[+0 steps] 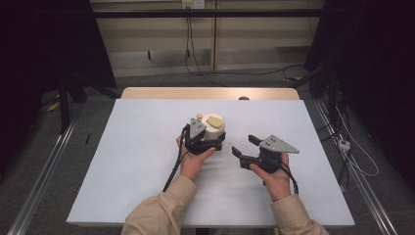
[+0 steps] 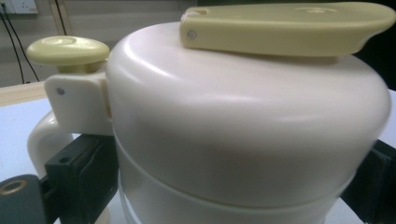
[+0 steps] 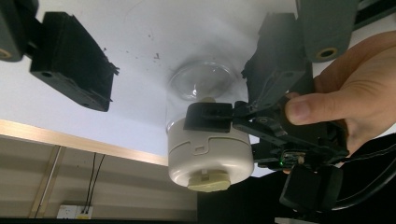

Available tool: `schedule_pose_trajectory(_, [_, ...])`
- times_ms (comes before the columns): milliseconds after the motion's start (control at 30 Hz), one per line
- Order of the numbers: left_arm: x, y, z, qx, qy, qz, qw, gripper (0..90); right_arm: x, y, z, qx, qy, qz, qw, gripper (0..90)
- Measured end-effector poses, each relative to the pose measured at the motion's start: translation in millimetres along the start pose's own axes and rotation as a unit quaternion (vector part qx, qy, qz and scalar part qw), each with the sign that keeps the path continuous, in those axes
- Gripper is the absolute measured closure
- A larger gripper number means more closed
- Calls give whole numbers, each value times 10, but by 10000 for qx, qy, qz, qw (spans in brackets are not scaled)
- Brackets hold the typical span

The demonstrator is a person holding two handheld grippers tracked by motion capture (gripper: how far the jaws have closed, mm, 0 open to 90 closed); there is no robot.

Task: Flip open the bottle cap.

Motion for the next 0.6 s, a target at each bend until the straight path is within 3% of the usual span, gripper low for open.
schedule_pose_trajectory(267, [1, -3, 0, -7, 19, -3, 10000, 53, 16, -64, 73, 62, 26, 10, 10000, 358])
schedule_pose_trajectory(600, [-1, -4, -2, -5, 33, -9, 10000, 53, 47, -129, 127, 73, 40, 138, 9999, 588])
Point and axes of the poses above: each handheld gripper's, and its own axes: y roughly backward along the jaws, z roughly out of its top, x roughly to its left, the point moved 9 cm from there along -y, roughly forward along the jaws, and after that the axes turned 10 degrees about -z, right-handed, at the moved point
